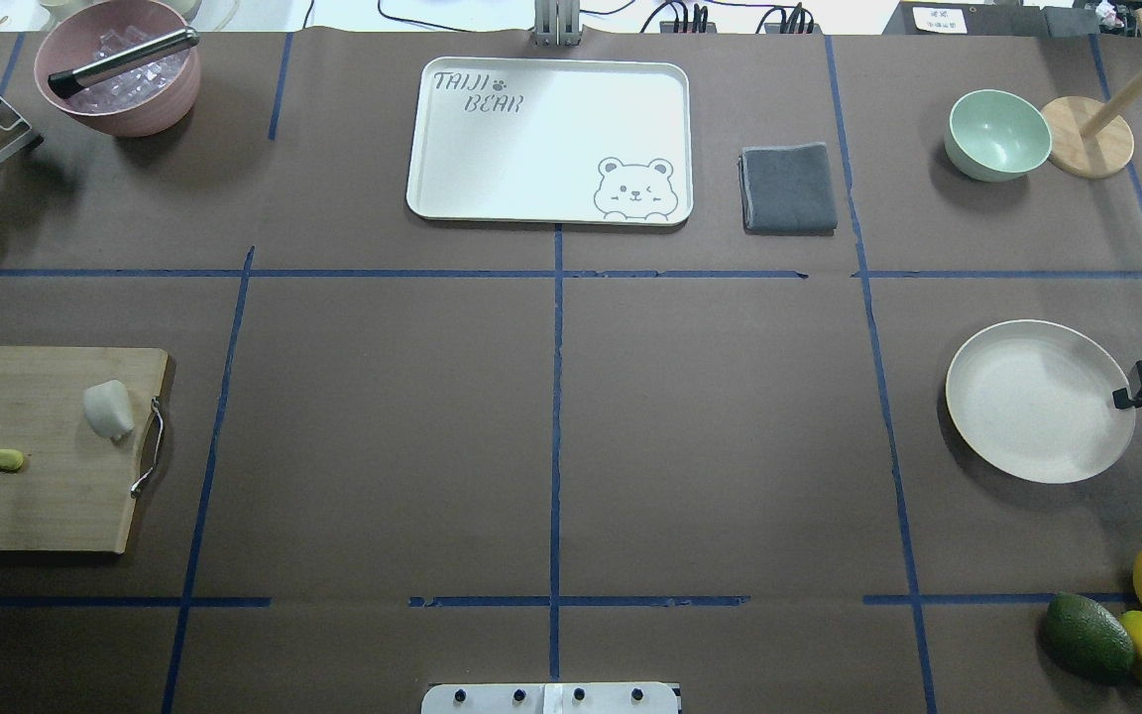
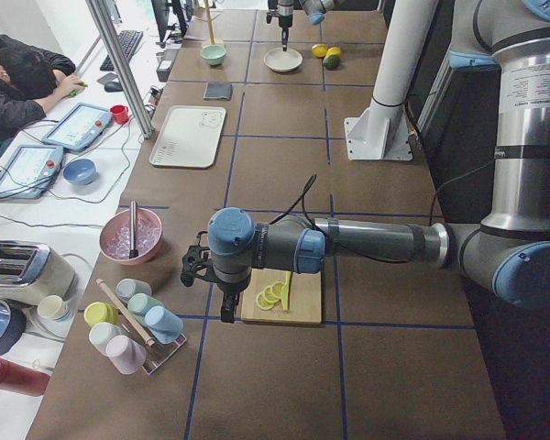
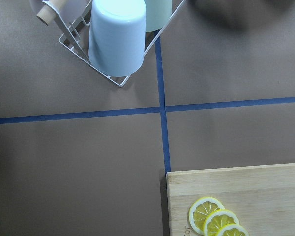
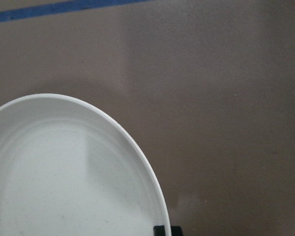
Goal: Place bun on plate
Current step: 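Slide the white plate with the right gripper toward the table center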
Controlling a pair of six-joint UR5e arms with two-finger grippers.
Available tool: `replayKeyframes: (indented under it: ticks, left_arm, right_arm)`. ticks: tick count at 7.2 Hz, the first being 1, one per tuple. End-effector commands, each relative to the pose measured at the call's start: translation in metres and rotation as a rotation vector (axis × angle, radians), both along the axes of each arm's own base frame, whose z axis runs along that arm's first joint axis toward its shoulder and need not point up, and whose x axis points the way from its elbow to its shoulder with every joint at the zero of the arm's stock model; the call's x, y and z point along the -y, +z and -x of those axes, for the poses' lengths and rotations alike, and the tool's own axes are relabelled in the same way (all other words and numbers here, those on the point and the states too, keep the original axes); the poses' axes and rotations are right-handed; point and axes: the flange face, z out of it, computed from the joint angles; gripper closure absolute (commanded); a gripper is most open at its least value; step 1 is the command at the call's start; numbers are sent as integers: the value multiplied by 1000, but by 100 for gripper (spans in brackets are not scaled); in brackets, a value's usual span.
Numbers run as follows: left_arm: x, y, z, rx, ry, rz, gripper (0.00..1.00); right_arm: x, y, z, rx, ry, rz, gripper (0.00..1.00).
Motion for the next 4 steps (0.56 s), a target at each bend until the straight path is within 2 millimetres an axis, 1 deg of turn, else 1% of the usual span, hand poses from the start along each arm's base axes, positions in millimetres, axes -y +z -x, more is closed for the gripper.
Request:
replayKeyframes:
  ticks: [1,2,3,4]
  left_arm:
    - [0,-1,0,1,-3,1,0]
    - [-1,0,0,0,-3,4,0]
    - [-1,0,1,1,-4,3,0]
    - [0,-1,-1,2,0,-1,0]
  right_arm:
    - [29,-86,3,123,79,-21,100]
    - [59,-134,25,184,122,-3,100]
    - [68,-173,70,228,92,7,100]
    - [71,-206,120,256,75,35,100]
